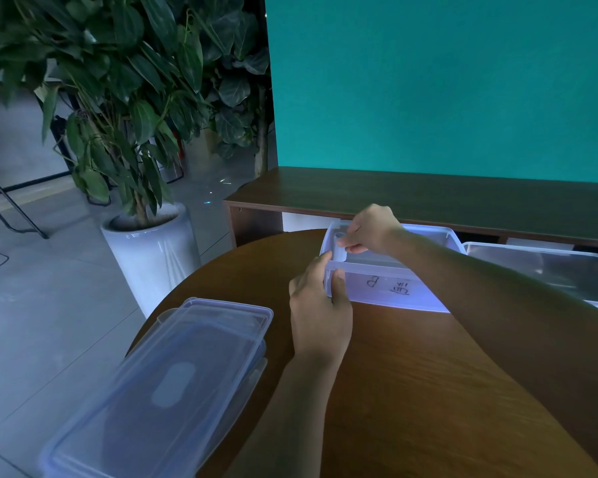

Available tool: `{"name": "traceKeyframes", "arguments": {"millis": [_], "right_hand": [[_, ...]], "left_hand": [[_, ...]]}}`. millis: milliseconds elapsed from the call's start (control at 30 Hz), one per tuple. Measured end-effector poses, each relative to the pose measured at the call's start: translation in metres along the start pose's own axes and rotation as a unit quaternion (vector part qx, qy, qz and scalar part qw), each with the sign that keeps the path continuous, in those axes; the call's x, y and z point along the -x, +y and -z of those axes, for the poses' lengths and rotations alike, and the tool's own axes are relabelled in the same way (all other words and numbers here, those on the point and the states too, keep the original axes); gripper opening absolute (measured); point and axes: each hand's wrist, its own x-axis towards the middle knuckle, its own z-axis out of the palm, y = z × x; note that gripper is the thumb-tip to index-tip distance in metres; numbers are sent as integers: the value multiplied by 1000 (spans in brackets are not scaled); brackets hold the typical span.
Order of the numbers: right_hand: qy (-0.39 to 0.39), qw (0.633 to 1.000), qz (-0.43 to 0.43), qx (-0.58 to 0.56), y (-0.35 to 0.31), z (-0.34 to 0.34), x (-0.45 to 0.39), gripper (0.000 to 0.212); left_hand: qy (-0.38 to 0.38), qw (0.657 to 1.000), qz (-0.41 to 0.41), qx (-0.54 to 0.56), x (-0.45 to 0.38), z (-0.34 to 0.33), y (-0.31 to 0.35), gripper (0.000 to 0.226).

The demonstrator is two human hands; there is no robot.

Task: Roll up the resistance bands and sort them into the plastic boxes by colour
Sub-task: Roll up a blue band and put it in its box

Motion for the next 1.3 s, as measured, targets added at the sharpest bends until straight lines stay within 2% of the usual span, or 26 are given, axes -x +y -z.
{"name": "traceKeyframes", "arguments": {"millis": [33,100,200,300,500,633,700,733,800,867,1000,1133,1233,1300], "right_hand": [[1,1000,-4,26,-3,-2,-2,12],[19,992,-19,122,-7,-8,-5,35],[54,990,-30,129,-10,-15,-6,54],[30,994,-62,82,-12,-15,-6,47],[31,993,-109,-32,-12,-11,-3,39],[22,993,-119,-4,-11,-10,-1,42],[33,993,-114,29,-8,-6,2,35],[14,993,-111,34,-6,-5,1,28],[-32,991,-104,-78,1,0,1,8],[-47,979,-90,-179,5,6,7,14],[-60,982,-63,-167,3,20,22,16],[-24,979,-50,-194,7,35,45,8],[20,967,-14,-253,16,47,74,11],[32,956,7,-293,23,55,104,12]], "left_hand": [[1,1000,-2,-1,0,0,0,44],[4,1000,-8,-3,1,0,0,43],[5,1000,-12,-1,0,1,0,43],[2,1000,-12,2,0,0,0,43],[3,1000,-10,8,0,0,0,44],[3,1000,-12,12,0,0,-2,45],[4,1000,-14,10,0,-1,-3,45],[3,1000,-18,8,0,-1,-3,46],[2,1000,-27,3,0,-2,-3,47],[4,999,-36,-4,0,-3,-5,48],[9,999,-35,-10,1,-3,-6,51],[82,994,-64,-21,7,3,1,46],[148,980,-131,1,17,3,10,38],[161,974,-161,18,28,2,19,36]]}}
